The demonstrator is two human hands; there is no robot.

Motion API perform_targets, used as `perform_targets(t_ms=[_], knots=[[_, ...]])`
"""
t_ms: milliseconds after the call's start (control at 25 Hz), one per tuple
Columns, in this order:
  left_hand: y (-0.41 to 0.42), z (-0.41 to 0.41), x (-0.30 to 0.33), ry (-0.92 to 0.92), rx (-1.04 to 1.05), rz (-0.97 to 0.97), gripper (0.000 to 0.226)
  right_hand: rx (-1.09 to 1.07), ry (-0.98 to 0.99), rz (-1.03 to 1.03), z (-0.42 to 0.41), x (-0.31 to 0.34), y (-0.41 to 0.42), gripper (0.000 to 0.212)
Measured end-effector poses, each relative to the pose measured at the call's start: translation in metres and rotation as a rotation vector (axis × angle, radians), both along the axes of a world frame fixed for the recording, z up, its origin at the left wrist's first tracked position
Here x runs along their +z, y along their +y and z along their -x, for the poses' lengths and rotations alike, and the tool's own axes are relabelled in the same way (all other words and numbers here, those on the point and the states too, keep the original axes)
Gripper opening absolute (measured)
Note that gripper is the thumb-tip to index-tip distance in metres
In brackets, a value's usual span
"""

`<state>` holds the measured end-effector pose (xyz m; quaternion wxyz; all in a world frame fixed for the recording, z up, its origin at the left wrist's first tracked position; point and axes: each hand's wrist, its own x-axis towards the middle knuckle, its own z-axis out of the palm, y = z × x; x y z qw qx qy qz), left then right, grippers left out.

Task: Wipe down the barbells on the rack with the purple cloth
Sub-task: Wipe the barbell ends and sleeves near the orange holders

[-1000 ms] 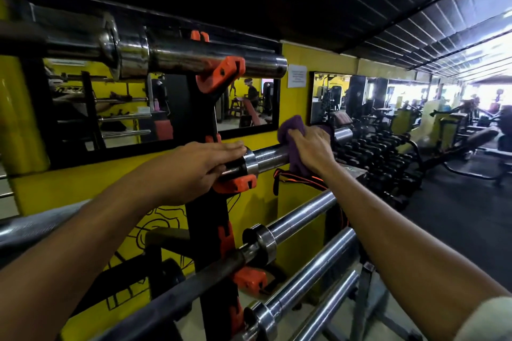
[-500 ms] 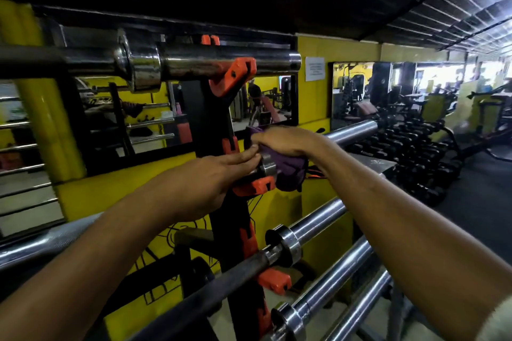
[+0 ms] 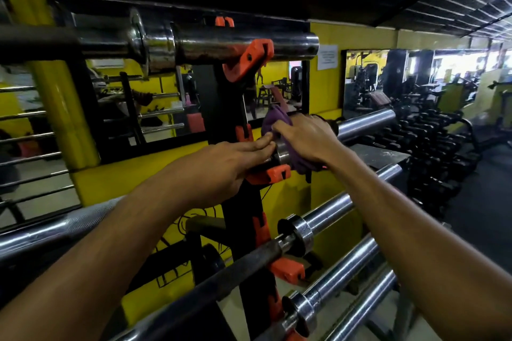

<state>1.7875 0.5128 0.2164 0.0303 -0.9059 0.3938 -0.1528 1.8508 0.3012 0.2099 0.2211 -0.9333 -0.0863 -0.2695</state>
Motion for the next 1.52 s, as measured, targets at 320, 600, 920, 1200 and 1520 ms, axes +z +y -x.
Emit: perform_targets(t_ms=[320, 600, 920, 1200, 1520], knots=[[0.004, -0.001, -0.001, 0.013, -0.022, 0.030, 0.076, 0.309, -0.305, -0.715, 0.034, -0.083, -0.014, 0.042], [0.003, -0.002, -0.001, 0.000, -0.007, 0.011, 0.065, 0.267, -0.130, -0.645, 0.084, -0.070, -0.062, 0.039], [-0.023, 0.025, 0.009, 0.084, 0.011, 0.476, 0.040, 0.328, 0.149, -1.128, 0.099, -0.068, -0.088, 0.026], [-0.130, 0.044, -0.031, 0.246, -0.091, 0.508, 0.039, 0.362, 0.190, -0.786, 0.121, -0.044, -0.132, 0.021], [-0.213, 0.012, -0.023, 0.059, -0.005, 0.486, 0.043, 0.029, -0.305, -1.165, 0.144, -0.135, -0.101, 0.022]])
